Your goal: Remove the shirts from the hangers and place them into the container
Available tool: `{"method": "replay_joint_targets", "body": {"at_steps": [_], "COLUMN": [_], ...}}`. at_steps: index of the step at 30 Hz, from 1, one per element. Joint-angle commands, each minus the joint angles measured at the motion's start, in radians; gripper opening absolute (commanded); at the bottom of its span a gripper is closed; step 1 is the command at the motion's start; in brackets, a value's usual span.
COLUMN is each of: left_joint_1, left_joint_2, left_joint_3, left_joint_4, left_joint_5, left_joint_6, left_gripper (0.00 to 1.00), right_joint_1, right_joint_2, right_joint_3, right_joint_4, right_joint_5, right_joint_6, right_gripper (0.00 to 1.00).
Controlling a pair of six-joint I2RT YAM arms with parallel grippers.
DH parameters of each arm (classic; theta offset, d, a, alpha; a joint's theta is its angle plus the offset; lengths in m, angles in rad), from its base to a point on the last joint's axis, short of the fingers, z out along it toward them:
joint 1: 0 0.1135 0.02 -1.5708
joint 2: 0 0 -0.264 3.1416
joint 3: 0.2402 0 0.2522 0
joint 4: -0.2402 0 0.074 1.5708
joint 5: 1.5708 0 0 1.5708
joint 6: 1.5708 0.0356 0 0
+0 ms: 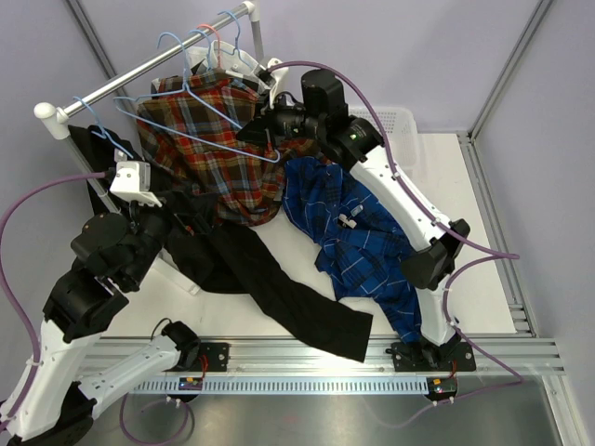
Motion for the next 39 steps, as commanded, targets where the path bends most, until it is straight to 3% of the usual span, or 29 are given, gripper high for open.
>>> {"method": "replay_joint_targets", "body": {"at_steps": [1,14,23,25,26,29,36,39], "left_joint_1": [0.002,0.002,0.002,0.002,0.002,0.002,0.002,0.002], "left_joint_2": [-0.005,0.000,0.011,0.017,0.018,0.028,0.074,0.104], "left_joint_3": [0.028,0.022,0.030,0.032,0.036,0.042,0.065,0.074], "left_joint_4": [0.020,0.021,0.023,0.023,0.023,0.024,0.024,0.026], "left_joint_5": [0.017,0.003,-0.005,-0.009,-0.006,0.004,0.004,0.024], "left_joint_6": [0.016,0.001,-0.004,-0.004,-0.004,-0.009,0.005,0.002], "left_gripper": [0.99,0.99,0.99,0.99,0.99,0.99,0.99,0.99], "right_joint_1": [0.029,0.058,0.061,0.060,0.061,0.060,0.060,0.058], "right_joint_2": [0.027,0.146,0.068,0.063,0.051,-0.034,-0.340,-0.475], "right_joint_3": [0.067,0.079,-0.053,-0.038,-0.033,-0.120,-0.422,-0.569], "right_joint_4": [0.095,0.224,0.220,0.183,0.166,0.132,0.060,-0.013], "right_joint_5": [-0.014,0.092,0.146,0.149,0.151,0.160,0.382,0.610], "right_joint_6": [-0.088,-0.042,-0.051,-0.057,-0.057,-0.054,-0.041,-0.010], "right_gripper": [0.00,0.02,0.08,0.23,0.45,0.66,0.92,0.99]}}
